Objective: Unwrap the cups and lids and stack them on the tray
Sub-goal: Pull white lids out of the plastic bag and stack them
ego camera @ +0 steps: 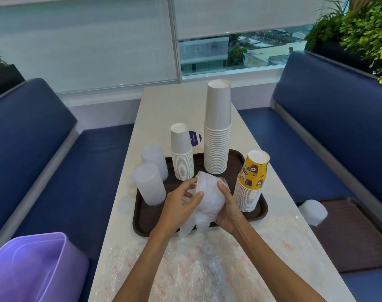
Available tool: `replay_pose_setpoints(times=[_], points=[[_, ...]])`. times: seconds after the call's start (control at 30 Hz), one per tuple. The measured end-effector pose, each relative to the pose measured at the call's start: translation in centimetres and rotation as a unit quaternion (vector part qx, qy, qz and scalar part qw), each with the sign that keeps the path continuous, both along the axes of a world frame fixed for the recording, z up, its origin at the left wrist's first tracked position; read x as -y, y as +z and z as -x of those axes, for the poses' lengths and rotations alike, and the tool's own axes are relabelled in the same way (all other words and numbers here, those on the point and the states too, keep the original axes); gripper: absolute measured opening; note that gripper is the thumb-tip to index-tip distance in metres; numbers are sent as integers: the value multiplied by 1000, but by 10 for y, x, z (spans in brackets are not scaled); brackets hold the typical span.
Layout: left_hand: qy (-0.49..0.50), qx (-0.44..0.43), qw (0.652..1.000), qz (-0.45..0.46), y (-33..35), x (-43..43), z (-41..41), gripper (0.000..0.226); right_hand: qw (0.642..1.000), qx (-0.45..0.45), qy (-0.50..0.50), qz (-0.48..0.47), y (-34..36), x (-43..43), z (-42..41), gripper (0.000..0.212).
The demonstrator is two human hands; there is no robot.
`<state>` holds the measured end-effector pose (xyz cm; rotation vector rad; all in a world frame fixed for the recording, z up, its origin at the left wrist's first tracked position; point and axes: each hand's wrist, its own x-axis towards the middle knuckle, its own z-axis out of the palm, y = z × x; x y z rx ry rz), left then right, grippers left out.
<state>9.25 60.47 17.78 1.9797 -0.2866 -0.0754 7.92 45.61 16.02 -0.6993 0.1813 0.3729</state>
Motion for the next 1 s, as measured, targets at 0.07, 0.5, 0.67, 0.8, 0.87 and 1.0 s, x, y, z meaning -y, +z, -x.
replay_pose_setpoints(times=[0.07, 0.5, 0.67, 0.8, 0.87, 1.0], points=[[-1, 10, 1000, -27, 1, -1, -1, 50, 1000, 4, 10, -4, 1, 1, -1, 103], [-12, -9, 999, -42, 8, -6, -5, 56, 996, -71, -22, 42, -4, -4, -1, 80], [-17, -4, 999, -41, 9, -6, -7, 45, 996, -68, -32, 45, -7, -2, 1, 60], [-9, 13, 998, -56, 13, -6, -7, 35, 997, -57, -33, 38, -7, -2, 2, 46], [-2, 23, 998, -50, 14, -6, -7, 29, 998, -49, -33, 36, -7, -3, 2, 53], [10, 27, 997, -69, 13, -3, -7, 35, 999, -28, -25, 38, -8, -8, 3, 85]])
